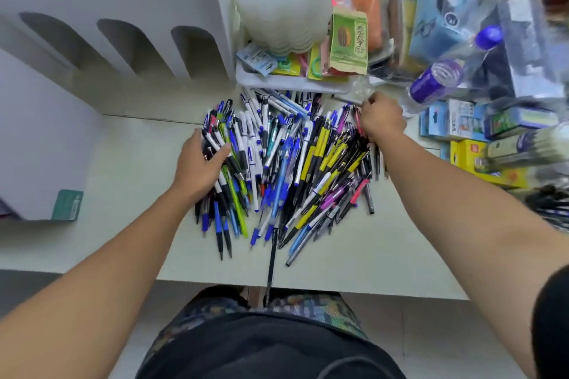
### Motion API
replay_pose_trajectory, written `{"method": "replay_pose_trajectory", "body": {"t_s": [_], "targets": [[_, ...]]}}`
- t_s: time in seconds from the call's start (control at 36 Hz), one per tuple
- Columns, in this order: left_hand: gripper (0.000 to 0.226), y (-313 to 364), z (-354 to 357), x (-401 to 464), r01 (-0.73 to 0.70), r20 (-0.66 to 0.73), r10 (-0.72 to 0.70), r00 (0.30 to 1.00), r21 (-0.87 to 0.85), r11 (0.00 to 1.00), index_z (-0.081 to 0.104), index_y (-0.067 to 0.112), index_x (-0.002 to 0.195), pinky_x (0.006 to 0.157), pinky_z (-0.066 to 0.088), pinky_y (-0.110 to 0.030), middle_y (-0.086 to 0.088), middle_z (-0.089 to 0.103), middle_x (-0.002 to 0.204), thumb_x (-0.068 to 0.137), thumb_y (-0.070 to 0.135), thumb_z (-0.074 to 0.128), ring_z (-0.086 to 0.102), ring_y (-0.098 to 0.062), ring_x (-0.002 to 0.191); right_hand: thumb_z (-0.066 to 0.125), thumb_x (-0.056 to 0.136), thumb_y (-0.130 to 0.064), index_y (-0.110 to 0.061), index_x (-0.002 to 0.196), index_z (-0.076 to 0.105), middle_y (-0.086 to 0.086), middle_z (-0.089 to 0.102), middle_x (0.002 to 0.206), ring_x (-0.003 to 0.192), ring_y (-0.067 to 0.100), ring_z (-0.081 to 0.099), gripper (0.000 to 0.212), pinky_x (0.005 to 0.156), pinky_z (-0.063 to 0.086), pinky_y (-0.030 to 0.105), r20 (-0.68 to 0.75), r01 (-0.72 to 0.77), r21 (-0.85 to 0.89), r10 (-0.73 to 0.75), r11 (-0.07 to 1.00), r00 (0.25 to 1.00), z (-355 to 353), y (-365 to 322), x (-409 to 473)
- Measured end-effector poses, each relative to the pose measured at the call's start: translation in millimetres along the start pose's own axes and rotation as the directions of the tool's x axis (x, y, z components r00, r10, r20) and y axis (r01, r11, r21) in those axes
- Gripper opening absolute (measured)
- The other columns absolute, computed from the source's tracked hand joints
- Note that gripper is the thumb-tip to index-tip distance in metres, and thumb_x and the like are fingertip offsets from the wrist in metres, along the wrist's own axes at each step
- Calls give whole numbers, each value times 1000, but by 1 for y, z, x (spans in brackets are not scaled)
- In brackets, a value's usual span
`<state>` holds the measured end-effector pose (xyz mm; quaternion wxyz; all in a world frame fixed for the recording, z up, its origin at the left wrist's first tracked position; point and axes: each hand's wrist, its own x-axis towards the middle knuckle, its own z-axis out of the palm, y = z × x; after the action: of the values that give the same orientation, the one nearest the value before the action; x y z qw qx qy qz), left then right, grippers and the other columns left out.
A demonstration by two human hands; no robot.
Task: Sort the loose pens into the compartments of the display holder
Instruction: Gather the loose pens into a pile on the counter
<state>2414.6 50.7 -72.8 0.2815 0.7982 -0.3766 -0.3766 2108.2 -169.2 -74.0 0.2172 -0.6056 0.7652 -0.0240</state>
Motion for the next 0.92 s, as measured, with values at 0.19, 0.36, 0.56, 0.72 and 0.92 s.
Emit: {"method": "replay_pose_trajectory", "body": {"t_s": [0.19, 0.36, 0.56, 0.72, 0.92], "targets": [[31, 4, 13, -66, -365, -82, 430, 899, 401, 840, 53, 20, 74, 59, 44, -31, 6, 53, 72, 84, 37, 77, 48, -15, 67, 52, 100, -43, -7, 126, 63, 20, 63, 131, 123, 40, 58, 45, 102, 47, 45, -83, -202, 98, 210, 975, 974, -15, 47, 2], [50, 10, 47, -92, -483, 495, 206, 844, 536, 693, 59, 21, 57, 62, 56, -31, 4, 59, 54, 83, 62, 69, 57, -10, 54, 63, 94, -24, -7, 129, 59, 13, 62, 136, 126, 33, 59, 39, 100, 48, 38, -97, -342, 240, 372, 909, 923, -22, 57, -5], [58, 12, 72, -112, -378, 494, -53, 868, 726, 574, 48, 16, 56, 54, 47, -30, 0, 48, 57, 78, 62, 77, 49, -15, 51, 65, 91, -26, -18, 117, 68, 7, 69, 123, 116, 30, 64, 28, 106, 47, 43, -100, -307, 373, 367, 875, 925, -14, 65, -21], [41, 6, 75, -117, -189, 437, -95, 894, 562, 805, 49, 10, 54, 56, 50, -32, -5, 44, 50, 81, 28, 75, 46, -22, 49, 62, 95, -35, -15, 118, 69, 9, 69, 124, 116, 32, 64, 31, 102, 48, 38, -91, -290, 358, 343, 887, 935, -6, 71, -31], [27, 39, 27, -102, -100, 311, 33, 950, 202, 974, 64, 3, 84, 62, 51, -35, -16, 67, 79, 97, 27, 63, 57, -27, 62, 67, 88, -22, -20, 95, 69, 5, 73, 107, 102, 24, 67, 8, 88, 52, 31, -304, -193, 557, 415, 808, 858, -27, 77, -36]]}}
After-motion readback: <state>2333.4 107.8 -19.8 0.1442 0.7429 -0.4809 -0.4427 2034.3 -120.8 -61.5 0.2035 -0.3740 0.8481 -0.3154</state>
